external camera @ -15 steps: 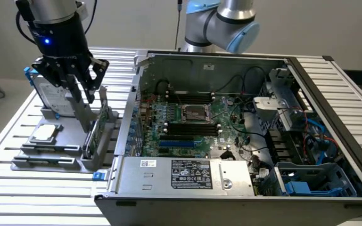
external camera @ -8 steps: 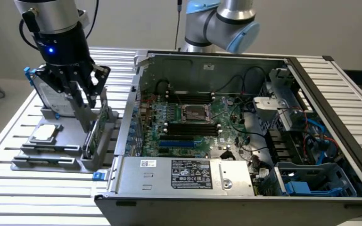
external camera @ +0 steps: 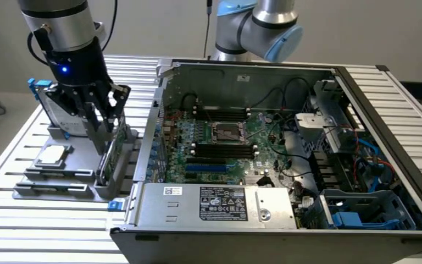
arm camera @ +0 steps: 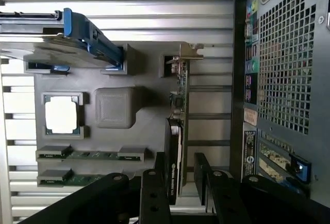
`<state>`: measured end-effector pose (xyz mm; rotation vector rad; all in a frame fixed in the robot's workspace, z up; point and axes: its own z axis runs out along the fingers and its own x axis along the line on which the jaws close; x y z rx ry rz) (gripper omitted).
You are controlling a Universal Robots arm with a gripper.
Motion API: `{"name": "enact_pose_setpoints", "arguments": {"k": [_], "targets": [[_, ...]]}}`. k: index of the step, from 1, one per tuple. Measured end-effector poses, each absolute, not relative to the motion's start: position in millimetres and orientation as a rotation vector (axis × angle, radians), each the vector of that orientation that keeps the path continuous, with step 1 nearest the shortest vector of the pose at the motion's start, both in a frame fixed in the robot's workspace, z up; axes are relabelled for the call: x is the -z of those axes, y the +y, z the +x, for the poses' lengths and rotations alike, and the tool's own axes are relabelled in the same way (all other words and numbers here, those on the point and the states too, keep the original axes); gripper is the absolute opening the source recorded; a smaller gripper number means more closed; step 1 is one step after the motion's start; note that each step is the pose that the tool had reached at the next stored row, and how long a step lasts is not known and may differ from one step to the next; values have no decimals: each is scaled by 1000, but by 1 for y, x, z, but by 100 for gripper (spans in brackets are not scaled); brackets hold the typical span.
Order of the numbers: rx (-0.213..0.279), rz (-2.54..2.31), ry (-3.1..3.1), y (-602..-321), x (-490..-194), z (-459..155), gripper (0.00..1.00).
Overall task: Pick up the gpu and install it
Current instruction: 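Pick up the gpu and move the gpu toward the slot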
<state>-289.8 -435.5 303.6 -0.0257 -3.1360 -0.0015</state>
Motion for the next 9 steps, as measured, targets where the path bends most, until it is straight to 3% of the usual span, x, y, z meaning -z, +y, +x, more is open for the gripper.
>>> {"name": "enact_pose_setpoints", "arguments": {"k": [9], "targets": [[2, -16, -3136, -435, -287, -290, 36]]}}
